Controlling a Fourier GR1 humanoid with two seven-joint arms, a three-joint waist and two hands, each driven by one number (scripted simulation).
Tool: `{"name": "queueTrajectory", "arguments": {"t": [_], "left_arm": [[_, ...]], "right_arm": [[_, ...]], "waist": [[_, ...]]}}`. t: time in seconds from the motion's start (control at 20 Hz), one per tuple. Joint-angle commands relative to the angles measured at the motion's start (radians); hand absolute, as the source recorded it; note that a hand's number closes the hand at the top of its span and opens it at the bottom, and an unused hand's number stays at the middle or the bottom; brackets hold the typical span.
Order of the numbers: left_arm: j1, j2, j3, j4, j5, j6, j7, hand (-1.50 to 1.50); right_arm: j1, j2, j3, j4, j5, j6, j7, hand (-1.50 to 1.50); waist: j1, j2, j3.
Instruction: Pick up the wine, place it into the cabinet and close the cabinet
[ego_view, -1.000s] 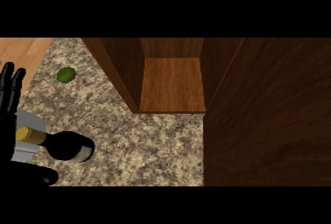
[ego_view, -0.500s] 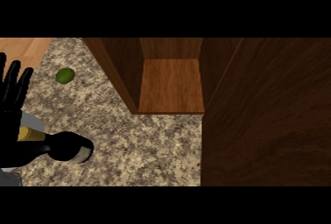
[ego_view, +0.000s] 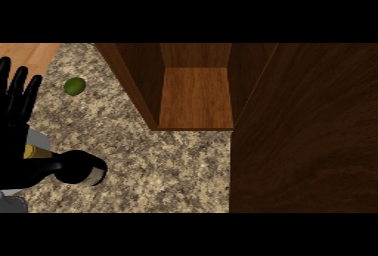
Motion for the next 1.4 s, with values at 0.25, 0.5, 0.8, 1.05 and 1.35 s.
{"name": "queueTrajectory", "arguments": {"t": [0.25, 0.5, 0.8, 1.05, 1.35], "left_arm": [[0.059, -0.005, -0.021, -0.067, -0.017, 0.024, 0.029, -1.50], [0.076, -0.011, -0.006, -0.054, -0.015, 0.025, 0.004, -1.50], [0.179, -0.029, -0.036, -0.123, -0.062, 0.022, 0.009, -1.50], [0.226, -0.042, 0.001, -0.064, -0.065, -0.012, -0.073, -1.50], [0.287, -0.023, 0.060, -0.071, -0.026, -0.073, -0.097, -1.50]], "right_arm": [[-0.021, 0.044, 0.008, 0.029, 0.036, 0.034, -0.011, -1.50], [-0.046, 0.037, 0.002, -0.036, -0.004, 0.010, 0.093, -1.50], [0.007, 0.056, -0.017, -0.040, -0.004, 0.040, 0.051, -1.50], [-0.010, 0.034, -0.062, -0.026, -0.053, 0.063, 0.050, -1.50], [-0.067, 0.082, 0.026, -0.030, 0.073, 0.003, 0.088, -1.50]], "waist": [[0.002, 0.000, 0.000], [0.002, 0.000, 0.000], [0.002, 0.000, 0.000], [0.001, 0.000, 0.000], [0.005, 0.000, 0.000]]}}
